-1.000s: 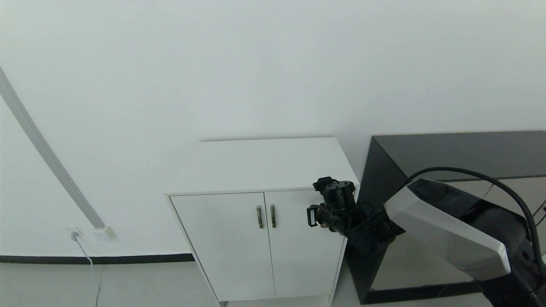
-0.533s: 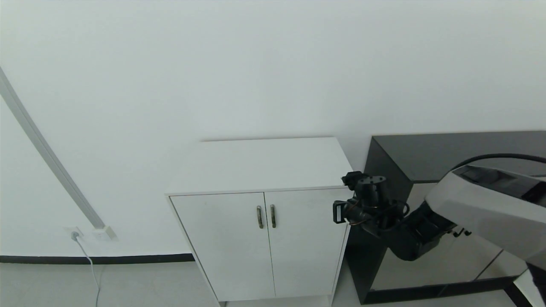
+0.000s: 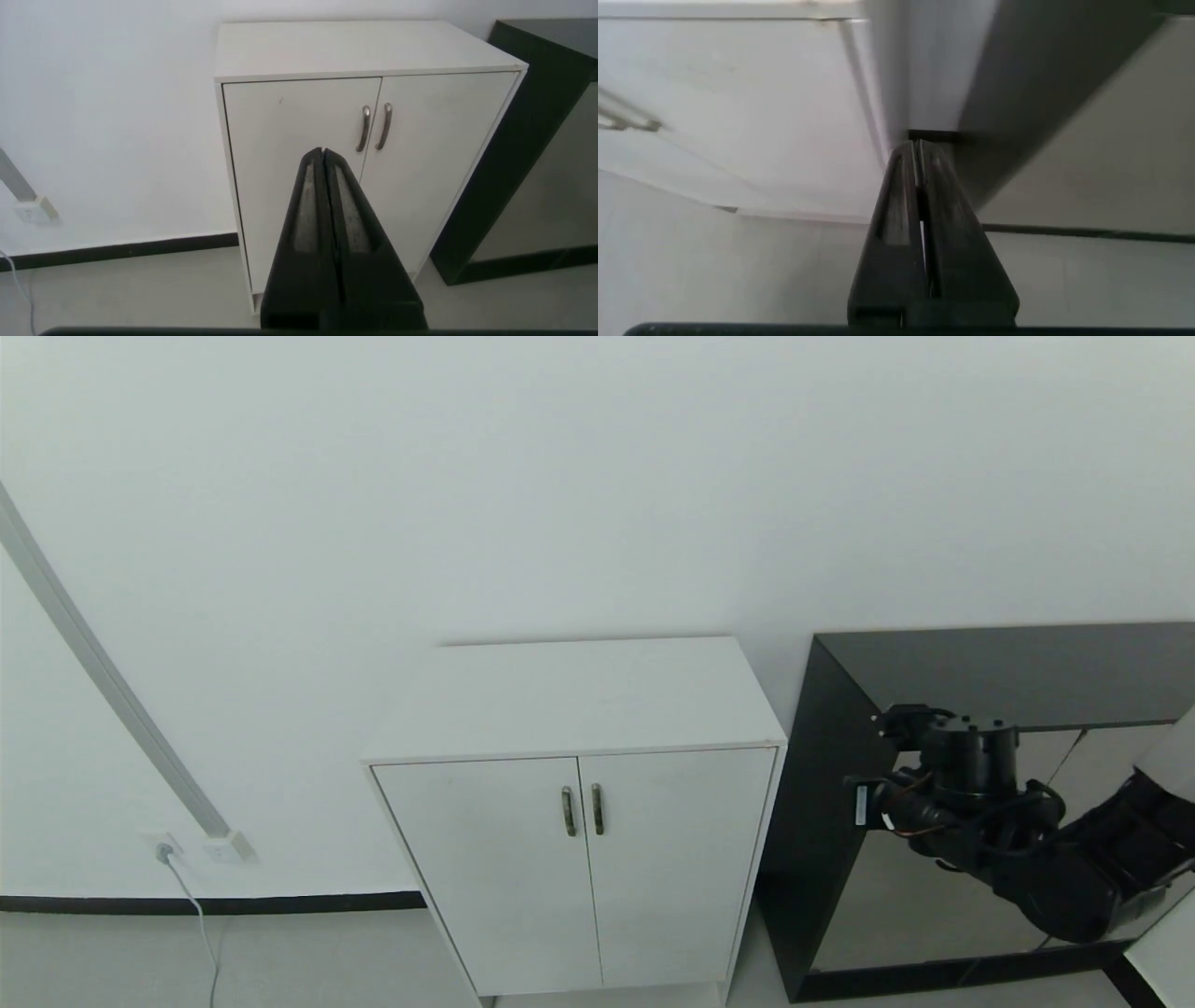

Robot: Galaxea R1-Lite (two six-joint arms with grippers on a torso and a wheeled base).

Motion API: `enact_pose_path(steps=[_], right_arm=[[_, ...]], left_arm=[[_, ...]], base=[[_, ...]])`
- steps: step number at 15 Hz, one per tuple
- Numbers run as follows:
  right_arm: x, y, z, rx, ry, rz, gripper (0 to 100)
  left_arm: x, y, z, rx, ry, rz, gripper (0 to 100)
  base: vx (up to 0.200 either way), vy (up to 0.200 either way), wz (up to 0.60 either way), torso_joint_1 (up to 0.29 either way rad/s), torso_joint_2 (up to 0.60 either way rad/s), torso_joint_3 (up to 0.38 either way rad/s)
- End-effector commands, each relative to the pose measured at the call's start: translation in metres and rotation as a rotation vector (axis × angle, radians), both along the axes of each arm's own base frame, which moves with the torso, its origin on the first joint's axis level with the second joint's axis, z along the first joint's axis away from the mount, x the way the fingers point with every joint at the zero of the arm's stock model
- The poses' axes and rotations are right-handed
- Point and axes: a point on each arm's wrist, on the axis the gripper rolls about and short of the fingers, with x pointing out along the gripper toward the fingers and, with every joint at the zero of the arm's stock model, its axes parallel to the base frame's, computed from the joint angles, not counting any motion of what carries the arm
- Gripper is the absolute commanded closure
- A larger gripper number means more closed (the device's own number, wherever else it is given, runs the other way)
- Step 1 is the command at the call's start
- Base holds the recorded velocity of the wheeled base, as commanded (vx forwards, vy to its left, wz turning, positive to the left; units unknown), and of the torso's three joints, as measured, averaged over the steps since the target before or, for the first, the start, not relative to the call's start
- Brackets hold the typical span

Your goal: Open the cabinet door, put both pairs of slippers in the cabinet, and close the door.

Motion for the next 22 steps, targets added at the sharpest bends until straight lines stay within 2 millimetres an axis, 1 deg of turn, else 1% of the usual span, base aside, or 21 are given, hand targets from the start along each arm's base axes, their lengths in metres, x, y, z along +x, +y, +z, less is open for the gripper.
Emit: enact_pose_path(steps=[1, 3, 5, 6, 9, 10, 13, 15, 17, 18, 21, 22], right_arm=[[-0.020, -0.020, 0.015, 0.003, -0.020, -0.042, 100], [-0.042, -0.037, 0.030, 0.009, -0.045, -0.078, 100], [-0.064, -0.049, 0.039, 0.009, -0.067, -0.099, 100], [-0.078, -0.055, 0.041, -0.003, -0.069, -0.106, 100], [-0.114, -0.065, 0.049, -0.014, -0.102, -0.110, 100], [-0.129, -0.069, 0.052, -0.027, -0.125, -0.111, 100], [-0.163, -0.078, 0.057, -0.048, -0.184, -0.119, 100], [-0.184, -0.082, 0.056, -0.057, -0.212, -0.119, 100], [-0.202, -0.085, 0.050, -0.058, -0.221, -0.121, 100], [-0.209, -0.088, 0.046, -0.060, -0.216, -0.133, 100], [-0.232, -0.095, 0.042, -0.064, -0.190, -0.170, 100], [-0.244, -0.096, 0.039, -0.062, -0.181, -0.152, 100]], left_arm=[[0.000, 0.000, 0.000, -0.001, 0.001, 0.000, 100], [0.000, 0.000, 0.000, -0.001, 0.001, 0.000, 100], [0.000, 0.000, 0.000, -0.001, 0.003, 0.000, 100], [0.000, 0.000, 0.000, -0.001, 0.001, 0.000, 100], [0.000, 0.000, 0.000, -0.001, 0.001, 0.000, 100], [0.000, 0.000, 0.000, -0.001, 0.001, 0.000, 100], [0.000, 0.000, 0.000, -0.001, 0.001, 0.000, 100], [0.000, 0.000, 0.000, -0.001, 0.001, 0.000, 100], [0.000, 0.000, 0.000, -0.001, 0.001, 0.000, 100], [0.000, 0.000, 0.000, -0.001, 0.001, 0.000, 100], [0.000, 0.000, 0.000, -0.001, 0.001, 0.000, 100], [0.000, 0.000, 0.000, -0.001, 0.001, 0.000, 100]], base=[[0.000, 0.000, 0.00, 0.000, 0.00, 0.000], [0.000, 0.000, 0.00, 0.000, 0.00, 0.000], [0.000, 0.000, 0.00, 0.000, 0.00, 0.000], [0.000, 0.000, 0.00, 0.000, 0.00, 0.000], [0.000, 0.000, 0.00, 0.000, 0.00, 0.000], [0.000, 0.000, 0.00, 0.000, 0.00, 0.000], [0.000, 0.000, 0.00, 0.000, 0.00, 0.000], [0.000, 0.000, 0.00, 0.000, 0.00, 0.000], [0.000, 0.000, 0.00, 0.000, 0.00, 0.000], [0.000, 0.000, 0.00, 0.000, 0.00, 0.000], [0.000, 0.000, 0.00, 0.000, 0.00, 0.000], [0.000, 0.000, 0.00, 0.000, 0.00, 0.000]])
